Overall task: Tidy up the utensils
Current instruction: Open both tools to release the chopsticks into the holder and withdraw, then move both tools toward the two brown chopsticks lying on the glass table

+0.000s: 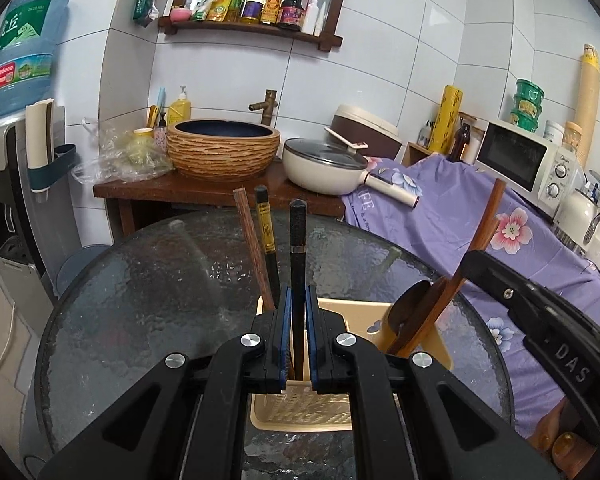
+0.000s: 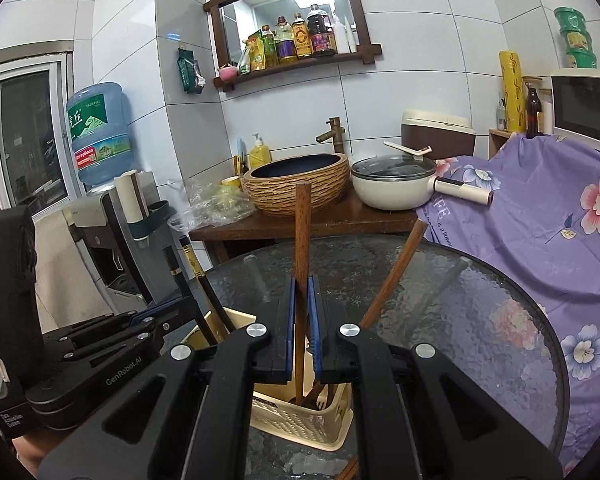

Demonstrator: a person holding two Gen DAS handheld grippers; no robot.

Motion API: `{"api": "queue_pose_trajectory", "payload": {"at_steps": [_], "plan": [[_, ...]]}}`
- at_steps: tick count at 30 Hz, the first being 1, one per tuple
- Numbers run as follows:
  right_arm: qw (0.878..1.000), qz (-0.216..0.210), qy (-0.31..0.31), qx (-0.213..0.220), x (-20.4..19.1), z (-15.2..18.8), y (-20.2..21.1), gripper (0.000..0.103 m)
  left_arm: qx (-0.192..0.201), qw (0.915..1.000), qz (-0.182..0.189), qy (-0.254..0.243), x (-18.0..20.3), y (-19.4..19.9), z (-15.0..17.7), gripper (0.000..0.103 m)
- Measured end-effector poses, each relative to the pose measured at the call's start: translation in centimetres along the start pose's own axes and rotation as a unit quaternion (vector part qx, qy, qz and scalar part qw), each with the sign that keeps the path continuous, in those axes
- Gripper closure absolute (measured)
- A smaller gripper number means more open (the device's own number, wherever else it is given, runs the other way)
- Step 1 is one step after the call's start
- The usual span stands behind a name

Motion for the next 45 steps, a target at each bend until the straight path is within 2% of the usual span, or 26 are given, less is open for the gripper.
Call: {"api": "queue_pose_trajectory", "payload": {"at_steps": [5,6,7,9,10,11,12,13,14,18,24,27,31,36,39,45], "plan": [[1.000,-0.004,0.006,-0.005,-0.1,0.0,-0.1,0.095,0.000,1.0000,0.004,0.004,-0.3,0.1,-0.1,0.096],[1.000,-0.005,0.004,-0.004,-0.1,0.1,0.0,0.088,-0.001,1.0000,0.005,0.004,-0.3,0.2,-0.1,0.096],[1.000,-0.005,-0.001,-0.002,0.1,0.1,0.2,0.067,-0.001,1.0000,0.005,0.001,-0.2,0.3,0.0,0.096],[1.000,0.000,-0.010,0.013,0.4,0.2,1.1,0.032,0.002,1.0000,0.005,-0.004,-0.2,0.7,0.0,0.094],[1.000,0.004,-0.007,0.024,0.4,0.3,1.7,0.032,0.005,1.0000,0.006,-0.006,-0.3,1.1,0.1,0.091],[1.000,0.007,0.003,0.027,0.2,0.5,2.2,0.032,0.009,0.9999,0.006,-0.005,-0.4,1.5,0.1,0.080],[1.000,0.008,0.010,0.027,0.1,0.7,2.6,0.032,0.015,0.9998,0.009,-0.003,-0.6,2.3,0.3,0.063],[0.999,0.010,0.019,0.027,-0.1,1.2,3.2,0.032,0.021,0.9997,0.011,0.001,-0.7,2.8,0.5,0.053],[0.999,0.012,0.026,0.028,-0.2,1.7,3.9,0.032,0.029,0.9995,0.011,0.007,-1.0,3.5,0.9,0.037],[0.999,0.011,0.030,0.004,-0.2,4.3,5.4,0.031,0.039,0.9992,0.002,0.004,-1.5,5.6,3.3,0.028],[0.995,0.033,0.019,-0.094,1.7,10.7,4.9,0.027,0.011,0.9995,-0.025,-0.018,-2.1,6.2,8.0,0.023],[0.987,0.057,0.025,-0.149,2.5,14.4,3.8,0.027,-0.011,0.9986,-0.041,-0.032,-2.2,5.5,10.0,0.023],[0.976,0.064,0.027,-0.207,2.7,18.3,2.5,0.027,-0.048,0.9973,-0.047,-0.031,-2.8,4.5,12.7,0.023],[0.966,0.094,0.074,-0.229,1.8,20.6,1.9,0.027,-0.063,0.9962,-0.053,-0.028,-3.3,4.5,14.2,0.023],[0.963,0.095,0.083,-0.240,1.4,21.4,1.5,0.027,-0.067,0.9962,-0.052,-0.022,-3.6,4.5,14.4,0.023],[0.957,0.111,0.109,-0.245,0.7,21.3,1.6,0.025,-0.074,0.9957,-0.049,-0.027,-3.1,4.3,14.9,0.023]]}}
Point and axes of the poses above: each gripper's, at about its wrist camera, not at the fingertips, and y roughly against the way its jaws point, x to its right, z to its underside, the point moved 4 cm from there along -y, roughly the way its jaws point
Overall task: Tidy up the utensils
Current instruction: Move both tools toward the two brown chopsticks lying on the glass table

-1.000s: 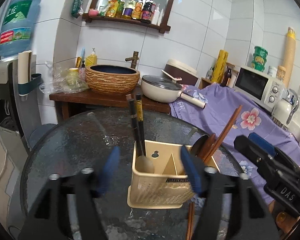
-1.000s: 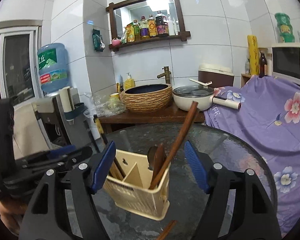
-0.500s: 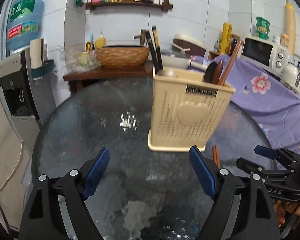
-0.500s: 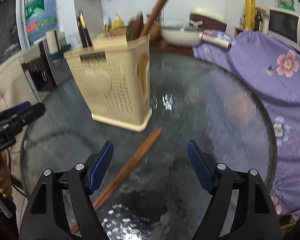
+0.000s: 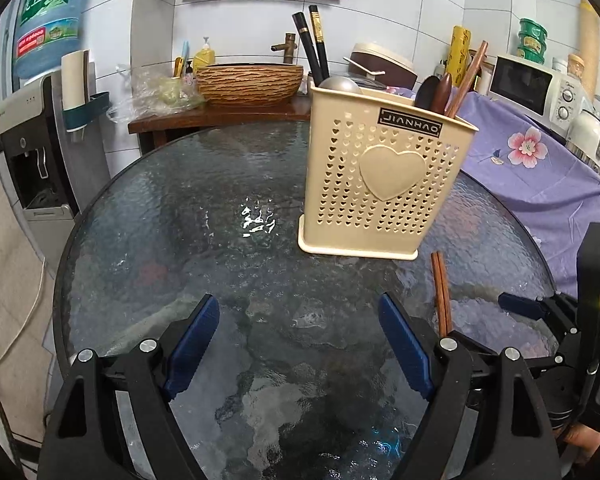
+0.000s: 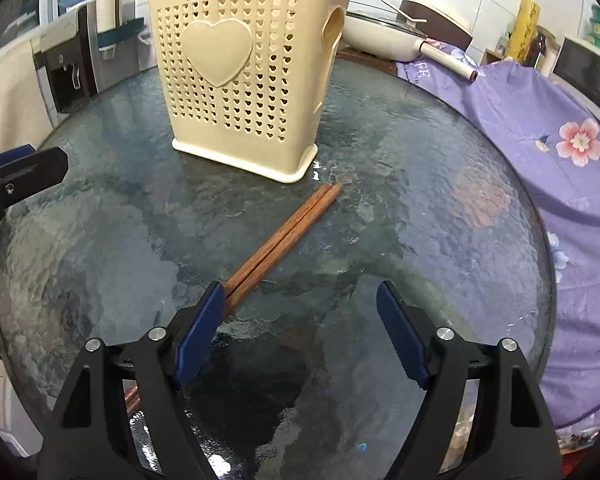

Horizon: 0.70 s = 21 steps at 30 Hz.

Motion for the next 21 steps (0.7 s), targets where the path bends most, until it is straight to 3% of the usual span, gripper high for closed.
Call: {"api": "queue_pose_trajectory", "payload": {"at_steps": [4,10,15,19,21], "plan": [[0.999,0.037,0.020,-0.022,0.9,0.6,0.0,0.024,-0.008,0.9999,0.003,-0.006,0.6,-0.3,0.4,0.023],[0.999,-0.017,-0.044,-0.012,2.6,0.9,0.7,0.024,-0.019,0.9995,0.010,-0.021,2.0,-1.0,0.8,0.023],[0.997,-0.054,-0.048,-0.011,1.0,0.2,0.9,0.024,-0.019,0.9998,0.011,-0.005,1.6,-0.8,0.8,0.023],[0.999,-0.026,-0.034,-0.029,0.1,0.4,0.1,0.024,-0.025,0.9996,0.010,0.005,1.2,-0.9,1.1,0.023],[0.998,-0.032,-0.032,-0.031,0.3,0.6,0.2,0.023,-0.027,0.9996,0.009,0.007,1.0,-0.9,1.3,0.023]]}}
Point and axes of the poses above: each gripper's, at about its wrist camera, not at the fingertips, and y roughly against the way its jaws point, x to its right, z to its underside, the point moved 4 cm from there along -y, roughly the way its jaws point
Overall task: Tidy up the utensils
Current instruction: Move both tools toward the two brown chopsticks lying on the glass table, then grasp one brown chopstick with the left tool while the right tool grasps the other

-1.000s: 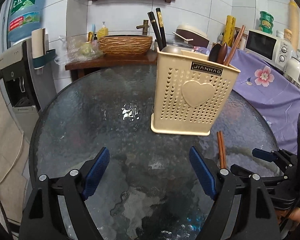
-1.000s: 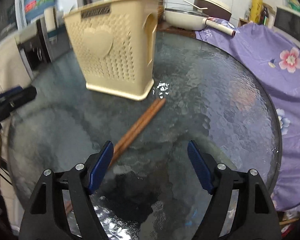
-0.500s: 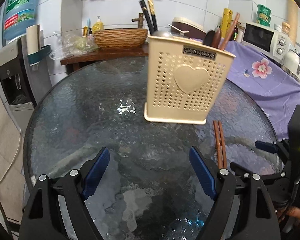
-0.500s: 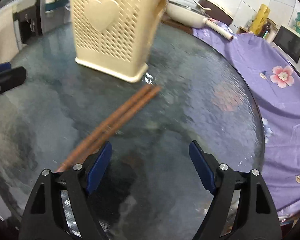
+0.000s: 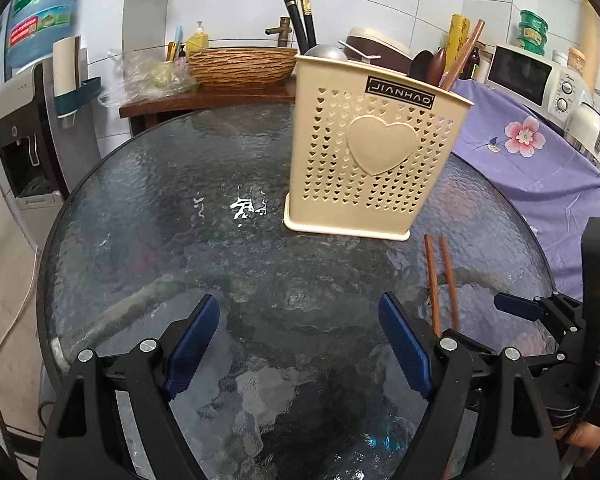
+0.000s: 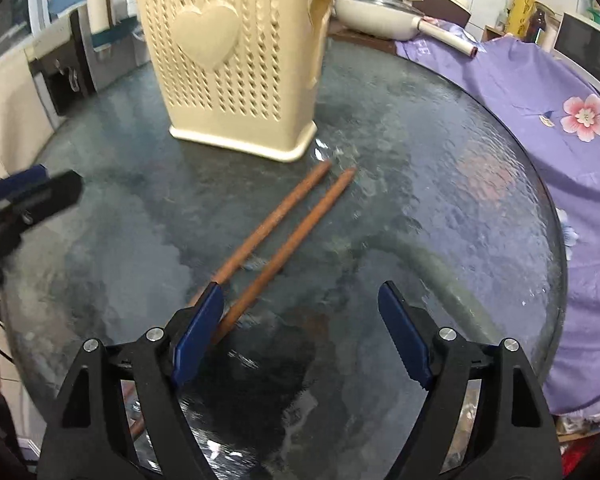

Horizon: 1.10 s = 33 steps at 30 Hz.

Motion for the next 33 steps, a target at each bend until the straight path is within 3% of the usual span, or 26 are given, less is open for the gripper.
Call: {"api": "queue_pose_trajectory", "payload": {"at_steps": [4,7,11,15,21,26,29,31,33], "plan": [[0.999,0.052,0.007,-0.005,2.0,0.2,0.8,0.023,-0.003,1.0000,0.003,0.000,0.1,0.0,0.2,0.023],[0.999,0.018,-0.025,-0.012,3.7,0.5,0.9,0.022,-0.006,0.9999,0.011,-0.009,0.8,-0.1,0.2,0.023],[0.998,0.010,-0.065,-0.002,5.6,0.5,1.3,0.022,-0.013,0.9993,0.019,-0.030,2.4,-0.6,0.4,0.024],[0.993,-0.035,-0.114,-0.006,7.1,0.2,0.8,0.022,-0.030,0.9970,0.039,-0.059,4.2,-1.5,0.0,0.027],[0.992,-0.035,-0.117,-0.014,7.2,-1.8,-0.6,0.029,-0.045,0.9958,0.043,-0.068,5.4,-3.0,-0.7,0.034],[0.994,-0.013,-0.105,-0.018,6.8,-3.3,-1.8,0.043,-0.048,0.9960,0.040,-0.064,5.6,-3.3,-0.8,0.035],[0.996,0.008,-0.083,-0.018,6.5,-4.0,-2.3,0.061,-0.050,0.9958,0.036,-0.068,5.9,-3.6,-0.9,0.035],[0.997,0.016,-0.069,-0.018,6.6,-4.1,-2.4,0.078,-0.051,0.9954,0.034,-0.073,6.1,-3.7,-0.9,0.035],[0.998,0.009,-0.067,-0.018,7.0,-4.0,-2.3,0.083,-0.053,0.9952,0.034,-0.075,6.5,-4.0,-1.0,0.035]]}}
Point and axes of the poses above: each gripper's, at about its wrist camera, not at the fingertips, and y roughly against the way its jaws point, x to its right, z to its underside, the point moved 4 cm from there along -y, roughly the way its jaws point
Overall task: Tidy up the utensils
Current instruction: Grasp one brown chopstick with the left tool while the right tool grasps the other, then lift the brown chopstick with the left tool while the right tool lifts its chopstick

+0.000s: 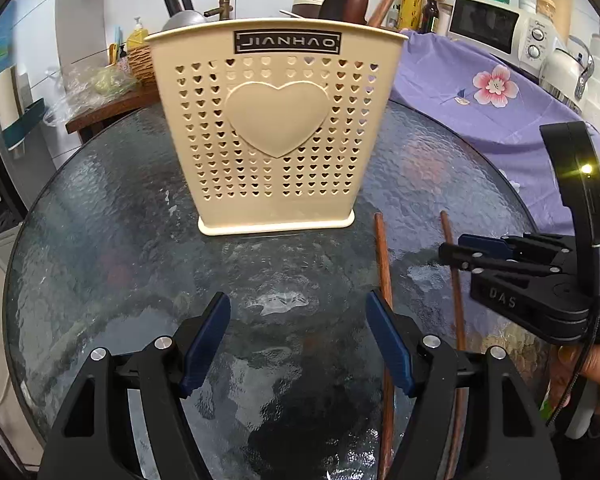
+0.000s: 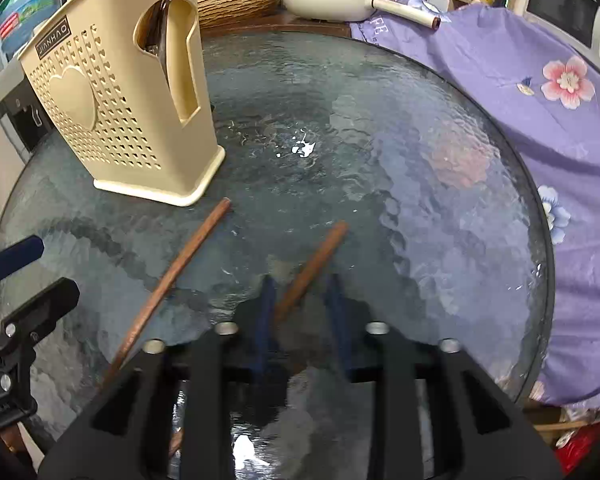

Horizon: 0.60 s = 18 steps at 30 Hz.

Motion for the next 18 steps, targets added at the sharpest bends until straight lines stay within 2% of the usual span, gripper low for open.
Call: {"api": "queue_pose_trajectory", "payload": {"at_steps": [3,10,13,18], "plan": [[1.000,-0.008,-0.001,-0.001,0.9,0.1,0.1,0.086,-0.004,1.0000,0.004,-0.005,0.6,-0.4,-0.3,0.039],[1.000,-0.021,-0.017,-0.005,2.6,-0.2,0.0,0.087,-0.036,0.9976,0.041,-0.042,4.1,-2.4,-1.4,0.050],[0.999,-0.026,-0.023,-0.008,2.9,-0.4,-0.1,0.087,-0.052,0.9965,0.043,-0.049,5.1,-3.7,-1.8,0.055],[0.999,-0.033,-0.034,-0.011,3.3,-0.6,-0.4,0.087,-0.070,0.9951,0.038,-0.060,6.2,-5.7,-2.3,0.071]]}}
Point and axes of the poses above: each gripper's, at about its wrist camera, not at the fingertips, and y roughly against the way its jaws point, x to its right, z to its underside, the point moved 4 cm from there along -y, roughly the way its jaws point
